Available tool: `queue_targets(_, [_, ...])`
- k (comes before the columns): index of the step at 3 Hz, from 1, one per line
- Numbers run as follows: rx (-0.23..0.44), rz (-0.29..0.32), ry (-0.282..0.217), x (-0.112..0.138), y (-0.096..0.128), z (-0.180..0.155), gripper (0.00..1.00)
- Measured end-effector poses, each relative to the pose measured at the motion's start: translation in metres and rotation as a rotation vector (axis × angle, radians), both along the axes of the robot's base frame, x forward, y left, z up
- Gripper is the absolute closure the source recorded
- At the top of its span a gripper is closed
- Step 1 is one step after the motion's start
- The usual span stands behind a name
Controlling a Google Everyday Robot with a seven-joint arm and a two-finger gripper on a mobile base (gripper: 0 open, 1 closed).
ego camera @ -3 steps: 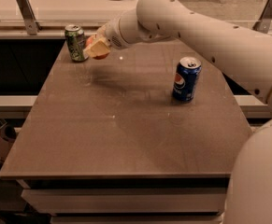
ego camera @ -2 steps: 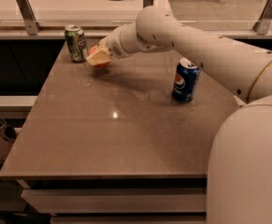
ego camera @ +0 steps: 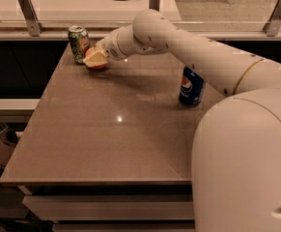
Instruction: Move apple near green can
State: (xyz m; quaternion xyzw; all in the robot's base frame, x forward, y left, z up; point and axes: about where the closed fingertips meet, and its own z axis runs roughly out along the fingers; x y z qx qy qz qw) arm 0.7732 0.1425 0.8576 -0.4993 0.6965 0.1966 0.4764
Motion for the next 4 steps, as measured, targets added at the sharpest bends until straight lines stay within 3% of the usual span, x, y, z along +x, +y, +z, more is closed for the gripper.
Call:
queue_targets(1, [0.0,0.002,0.002,0.0006,0.0018,-0.002,0.84])
queue_targets(4, [0.0,0.012,0.009,-0.0013,0.0095,-0.0066,0.13])
